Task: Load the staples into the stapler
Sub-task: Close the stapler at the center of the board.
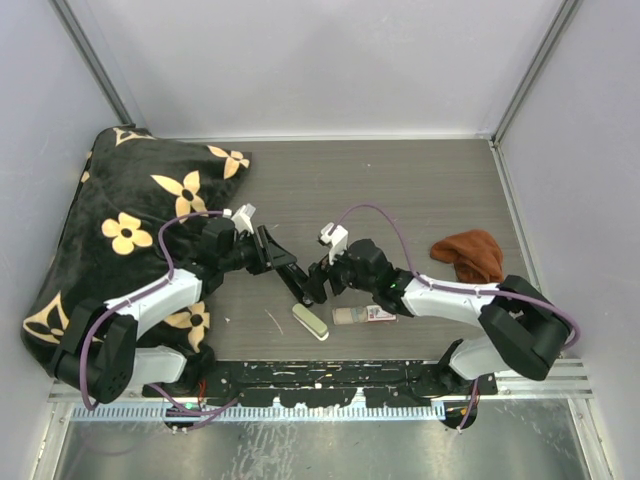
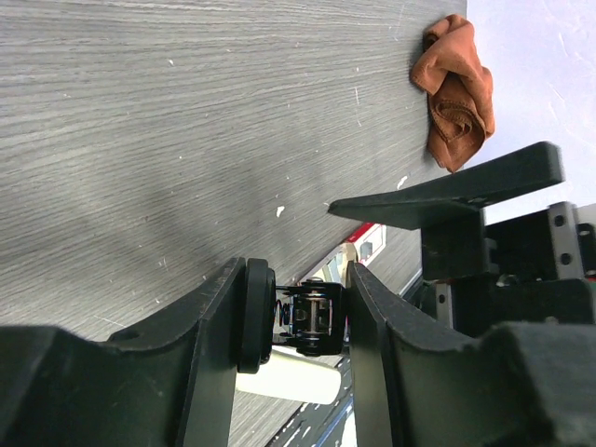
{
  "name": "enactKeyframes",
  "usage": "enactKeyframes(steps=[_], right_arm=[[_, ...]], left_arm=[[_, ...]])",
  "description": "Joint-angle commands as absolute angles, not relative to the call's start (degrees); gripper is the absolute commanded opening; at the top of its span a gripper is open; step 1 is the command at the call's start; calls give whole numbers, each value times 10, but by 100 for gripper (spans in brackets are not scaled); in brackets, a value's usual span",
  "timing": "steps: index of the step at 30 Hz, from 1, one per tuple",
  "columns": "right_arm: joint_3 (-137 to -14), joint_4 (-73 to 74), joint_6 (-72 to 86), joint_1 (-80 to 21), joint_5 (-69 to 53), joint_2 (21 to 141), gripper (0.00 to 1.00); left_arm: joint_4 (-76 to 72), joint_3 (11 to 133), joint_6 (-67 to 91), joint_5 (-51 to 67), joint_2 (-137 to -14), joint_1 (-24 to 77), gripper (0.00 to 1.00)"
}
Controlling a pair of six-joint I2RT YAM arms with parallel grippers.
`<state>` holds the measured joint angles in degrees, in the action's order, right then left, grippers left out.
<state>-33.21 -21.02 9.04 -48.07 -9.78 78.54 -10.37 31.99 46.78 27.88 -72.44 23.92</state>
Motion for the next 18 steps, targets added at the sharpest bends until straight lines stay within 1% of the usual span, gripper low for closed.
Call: enactKeyframes(steps=[1, 6, 11, 14, 18], right_arm=[[-348, -236, 77, -502, -120, 822, 86], [-366, -283, 70, -522, -97, 874, 87], [-377, -317, 54, -527, -67, 913, 87], [-383, -326, 48, -527, -62, 927, 84], [-393, -337, 45, -529, -67, 946, 78]], left_arm=[[-138, 334, 469, 311, -722, 236, 0], [-138, 337, 469, 314, -723, 236, 0], [-137, 339, 470, 320, -723, 236, 0], [-137, 341, 470, 324, -723, 235, 0], [-139, 342, 472, 329, -741, 234, 0]])
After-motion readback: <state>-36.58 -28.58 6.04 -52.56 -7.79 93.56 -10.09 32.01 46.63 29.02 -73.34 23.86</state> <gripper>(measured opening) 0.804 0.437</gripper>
